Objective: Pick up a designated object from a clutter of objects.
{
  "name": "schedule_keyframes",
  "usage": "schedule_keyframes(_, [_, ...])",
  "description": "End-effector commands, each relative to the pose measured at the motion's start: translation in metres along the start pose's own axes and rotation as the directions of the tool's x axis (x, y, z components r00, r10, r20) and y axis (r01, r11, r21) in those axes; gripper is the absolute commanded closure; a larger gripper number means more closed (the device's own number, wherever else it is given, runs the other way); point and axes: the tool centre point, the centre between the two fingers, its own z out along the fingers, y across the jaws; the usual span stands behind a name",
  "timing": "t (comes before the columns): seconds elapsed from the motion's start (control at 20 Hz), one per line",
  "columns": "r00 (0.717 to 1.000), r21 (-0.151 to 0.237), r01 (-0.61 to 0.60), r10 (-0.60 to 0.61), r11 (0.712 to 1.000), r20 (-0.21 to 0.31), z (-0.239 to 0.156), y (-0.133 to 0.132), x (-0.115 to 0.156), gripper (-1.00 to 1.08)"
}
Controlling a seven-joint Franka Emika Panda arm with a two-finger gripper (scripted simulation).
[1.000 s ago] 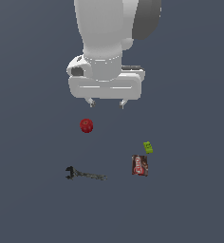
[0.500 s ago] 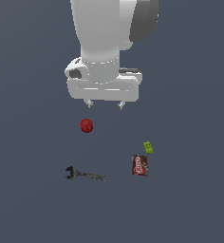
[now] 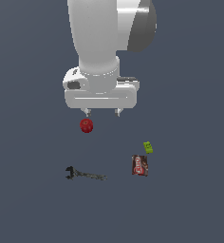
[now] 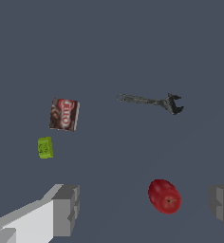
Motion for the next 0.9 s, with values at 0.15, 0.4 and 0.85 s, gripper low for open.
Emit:
schedule_keyframes(0.15, [0.993, -0.017, 0.121, -0.121, 0.992, 0.009, 0.018, 0.008, 0.016, -0.92])
schedule_keyframes(0.4, [0.967, -0.029, 0.253, -0.253, 0.967, 0.021, 0.039, 0.018, 0.032, -0.92])
schedule_keyframes(0.85, [0.878, -0.034, 0.478, -0.477, 0.877, 0.044, 0.080, 0.035, 0.058, -0.92])
